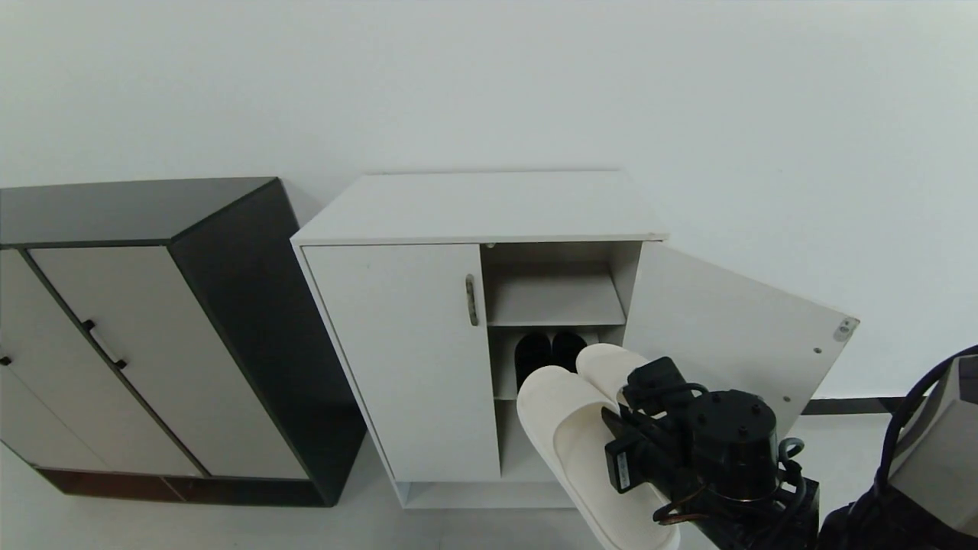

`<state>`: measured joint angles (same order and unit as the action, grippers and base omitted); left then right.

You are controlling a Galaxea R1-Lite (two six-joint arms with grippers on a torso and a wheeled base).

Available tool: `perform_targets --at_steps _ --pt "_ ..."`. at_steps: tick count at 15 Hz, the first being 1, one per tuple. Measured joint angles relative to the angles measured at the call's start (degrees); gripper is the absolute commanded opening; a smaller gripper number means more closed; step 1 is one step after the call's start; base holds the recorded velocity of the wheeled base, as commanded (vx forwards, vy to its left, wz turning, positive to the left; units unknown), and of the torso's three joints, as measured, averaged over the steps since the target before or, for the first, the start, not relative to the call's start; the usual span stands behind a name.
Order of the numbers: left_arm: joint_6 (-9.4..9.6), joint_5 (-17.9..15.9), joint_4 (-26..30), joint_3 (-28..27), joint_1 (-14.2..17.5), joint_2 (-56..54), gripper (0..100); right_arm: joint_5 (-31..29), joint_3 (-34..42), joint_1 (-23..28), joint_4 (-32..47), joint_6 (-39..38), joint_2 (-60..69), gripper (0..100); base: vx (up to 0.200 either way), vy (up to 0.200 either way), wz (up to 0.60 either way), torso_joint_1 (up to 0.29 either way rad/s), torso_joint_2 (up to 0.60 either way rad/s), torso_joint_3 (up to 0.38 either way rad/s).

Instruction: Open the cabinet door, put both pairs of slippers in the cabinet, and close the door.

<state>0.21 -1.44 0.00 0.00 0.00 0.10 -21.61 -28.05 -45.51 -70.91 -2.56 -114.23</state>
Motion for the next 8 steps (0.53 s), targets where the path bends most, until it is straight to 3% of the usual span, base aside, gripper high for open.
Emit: perform_targets --at_steps 8 --pt "0.01 -0.01 0.00 0.00 0.00 0.00 0 0.05 0.27 -0.07 -1.29 0.13 -0.83 0 0.000 0.000 0.00 -0.171 0.49 0.319"
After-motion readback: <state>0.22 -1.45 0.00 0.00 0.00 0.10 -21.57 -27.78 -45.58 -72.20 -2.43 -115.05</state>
